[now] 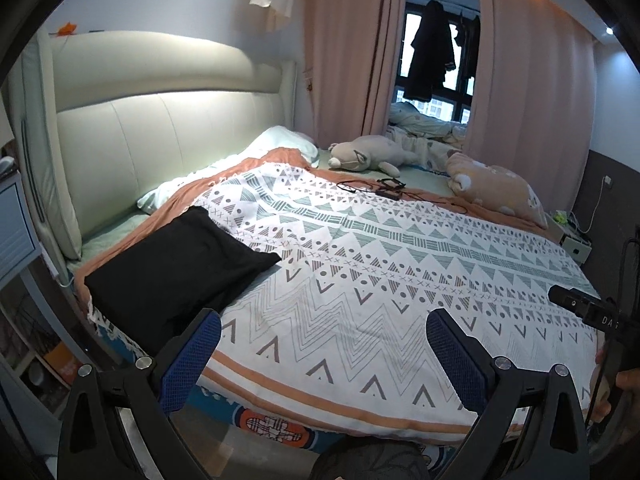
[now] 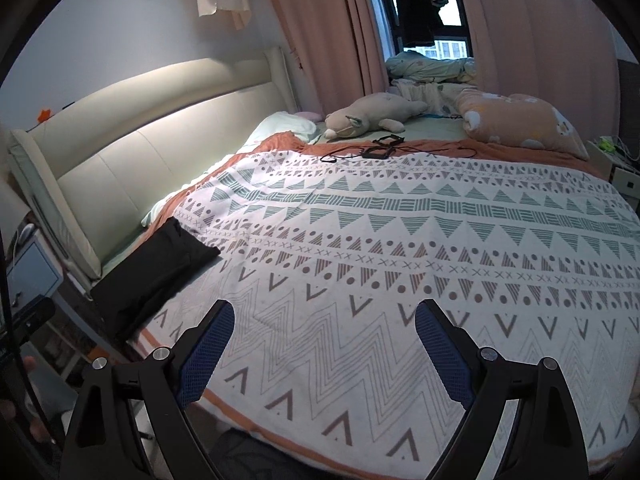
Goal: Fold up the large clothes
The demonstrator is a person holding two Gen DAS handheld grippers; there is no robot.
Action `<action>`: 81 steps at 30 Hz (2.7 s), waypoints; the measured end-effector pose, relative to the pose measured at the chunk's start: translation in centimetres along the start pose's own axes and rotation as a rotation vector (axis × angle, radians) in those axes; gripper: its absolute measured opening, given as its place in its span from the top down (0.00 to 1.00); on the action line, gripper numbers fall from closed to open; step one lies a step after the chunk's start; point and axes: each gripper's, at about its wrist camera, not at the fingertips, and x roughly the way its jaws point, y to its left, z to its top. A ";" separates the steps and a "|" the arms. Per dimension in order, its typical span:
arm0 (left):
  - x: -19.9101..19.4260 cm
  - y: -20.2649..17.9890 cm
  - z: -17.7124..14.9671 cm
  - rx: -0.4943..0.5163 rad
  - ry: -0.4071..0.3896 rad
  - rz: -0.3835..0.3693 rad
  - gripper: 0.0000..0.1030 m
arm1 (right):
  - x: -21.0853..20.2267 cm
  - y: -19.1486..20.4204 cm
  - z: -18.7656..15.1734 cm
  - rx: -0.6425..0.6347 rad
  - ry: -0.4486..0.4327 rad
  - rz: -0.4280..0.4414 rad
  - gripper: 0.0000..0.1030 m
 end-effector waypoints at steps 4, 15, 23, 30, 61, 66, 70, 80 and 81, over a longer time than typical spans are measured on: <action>-2.0 -0.5 -0.9 0.015 -0.017 -0.013 0.01 | -3.2 -0.7 -1.7 0.012 -0.047 -0.040 0.11; -7.0 -1.7 -4.1 0.089 -0.088 -0.032 0.01 | -9.3 -1.3 -6.3 0.031 -0.107 -0.107 0.11; -9.5 -2.8 -6.2 0.152 -0.136 -0.025 0.01 | -12.8 -1.6 -9.0 0.029 -0.159 -0.109 0.11; -10.9 -3.0 -7.9 0.156 -0.156 -0.040 0.01 | -14.0 -1.6 -11.6 0.005 -0.166 -0.126 0.11; -11.3 -2.7 -9.0 0.110 -0.163 -0.066 0.01 | -13.8 -1.5 -13.5 0.027 -0.151 -0.111 0.11; -11.5 -2.6 -9.0 0.105 -0.167 -0.061 0.01 | -13.7 -1.5 -13.6 0.025 -0.157 -0.111 0.10; -11.6 -2.7 -9.1 0.109 -0.179 -0.053 0.01 | -13.6 -1.6 -13.7 0.020 -0.156 -0.114 0.11; -11.3 -2.6 -8.9 0.101 -0.171 -0.054 0.01 | -13.0 -2.2 -13.8 0.031 -0.143 -0.122 0.11; -11.2 -2.6 -8.9 0.099 -0.170 -0.055 0.01 | -13.0 -2.2 -13.8 0.031 -0.142 -0.122 0.11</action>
